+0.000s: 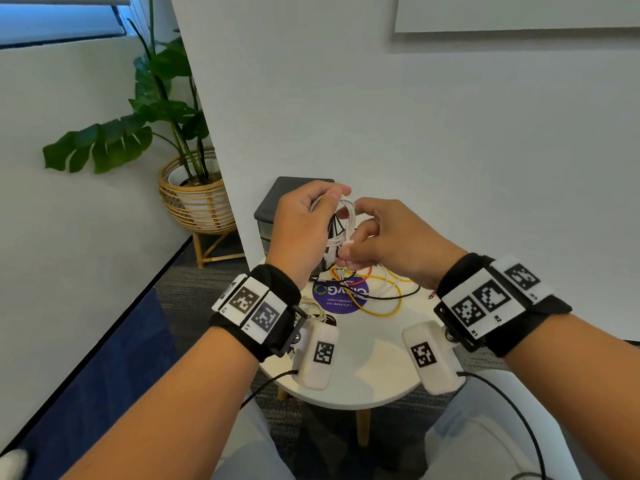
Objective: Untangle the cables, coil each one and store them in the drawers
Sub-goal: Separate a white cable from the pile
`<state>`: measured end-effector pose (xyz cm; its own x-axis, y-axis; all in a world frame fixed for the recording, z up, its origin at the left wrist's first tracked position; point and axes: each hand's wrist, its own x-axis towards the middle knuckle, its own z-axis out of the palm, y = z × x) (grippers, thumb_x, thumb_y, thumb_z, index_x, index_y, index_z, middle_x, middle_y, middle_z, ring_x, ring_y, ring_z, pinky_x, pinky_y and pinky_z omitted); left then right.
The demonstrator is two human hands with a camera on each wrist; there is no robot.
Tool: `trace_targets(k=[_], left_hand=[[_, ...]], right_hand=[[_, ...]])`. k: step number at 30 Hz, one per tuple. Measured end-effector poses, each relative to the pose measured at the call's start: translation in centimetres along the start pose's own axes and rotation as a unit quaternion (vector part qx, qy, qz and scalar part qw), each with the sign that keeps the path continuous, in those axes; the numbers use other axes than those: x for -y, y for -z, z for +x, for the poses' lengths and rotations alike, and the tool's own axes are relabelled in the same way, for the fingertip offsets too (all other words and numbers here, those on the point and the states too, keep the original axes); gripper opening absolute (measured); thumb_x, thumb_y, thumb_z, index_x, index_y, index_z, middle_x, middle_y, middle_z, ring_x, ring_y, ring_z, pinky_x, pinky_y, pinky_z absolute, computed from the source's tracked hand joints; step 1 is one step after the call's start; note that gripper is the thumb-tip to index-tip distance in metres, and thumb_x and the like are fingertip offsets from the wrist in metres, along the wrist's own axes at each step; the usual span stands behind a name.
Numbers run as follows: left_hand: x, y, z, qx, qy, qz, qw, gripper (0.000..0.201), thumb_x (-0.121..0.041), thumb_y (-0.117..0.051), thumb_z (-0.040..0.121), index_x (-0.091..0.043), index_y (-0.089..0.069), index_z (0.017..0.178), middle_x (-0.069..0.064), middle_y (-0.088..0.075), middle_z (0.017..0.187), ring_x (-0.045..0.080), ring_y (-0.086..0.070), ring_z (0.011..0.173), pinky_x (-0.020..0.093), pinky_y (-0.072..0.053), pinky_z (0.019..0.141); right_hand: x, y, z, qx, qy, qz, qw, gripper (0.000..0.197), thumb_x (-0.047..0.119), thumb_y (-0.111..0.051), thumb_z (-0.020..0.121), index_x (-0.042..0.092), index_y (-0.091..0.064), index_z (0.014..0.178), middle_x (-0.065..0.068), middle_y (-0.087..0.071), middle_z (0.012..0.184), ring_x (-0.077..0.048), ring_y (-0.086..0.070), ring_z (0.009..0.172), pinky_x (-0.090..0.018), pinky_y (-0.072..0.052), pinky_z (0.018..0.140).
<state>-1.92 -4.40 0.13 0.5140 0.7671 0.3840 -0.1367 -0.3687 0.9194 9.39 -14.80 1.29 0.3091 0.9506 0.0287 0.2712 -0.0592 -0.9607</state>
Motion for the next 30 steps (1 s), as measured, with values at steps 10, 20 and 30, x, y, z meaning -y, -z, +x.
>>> trace_targets(k=[10, 20, 30], left_hand=[[1.5, 0.2, -0.4, 0.034, 0.047, 0.056, 0.997, 0.022, -0.015, -0.055, 0.103, -0.012, -0.077, 0.098, -0.011, -0.068, 0.078, -0.006, -0.056, 0.061, 0.014, -0.042, 0.059], [0.3, 0.6, -0.3, 0.086, 0.050, 0.048, 0.994, 0.025, -0.016, -0.052, 0.105, -0.014, -0.076, 0.098, -0.015, -0.066, 0.072, -0.005, -0.054, 0.056, 0.013, -0.039, 0.054], [0.9, 2.5, -0.2, 0.178, 0.035, 0.099, 0.978, 0.025, -0.020, -0.050, 0.107, -0.020, -0.070, 0.123, 0.004, -0.075, 0.089, 0.013, -0.069, 0.086, 0.034, -0.052, 0.090]], right_hand=[[-2.5, 0.2, -1.2, 0.018, -0.006, -0.129, 0.991, 0.044, 0.007, -0.080, 0.083, 0.023, -0.057, 0.116, -0.002, -0.073, 0.072, -0.028, -0.076, 0.076, -0.053, -0.061, 0.082], [-1.4, -1.6, -0.3, -0.120, 0.093, -0.115, 0.982, 0.056, 0.007, -0.071, 0.090, 0.028, -0.031, 0.123, -0.004, -0.067, 0.089, -0.016, -0.068, 0.065, -0.021, -0.051, 0.061], [-0.5, 0.5, -0.9, -0.086, 0.102, -0.074, 0.988, 0.030, 0.002, -0.058, 0.100, 0.024, -0.042, 0.112, -0.009, -0.054, 0.083, -0.030, -0.074, 0.065, -0.044, -0.064, 0.069]])
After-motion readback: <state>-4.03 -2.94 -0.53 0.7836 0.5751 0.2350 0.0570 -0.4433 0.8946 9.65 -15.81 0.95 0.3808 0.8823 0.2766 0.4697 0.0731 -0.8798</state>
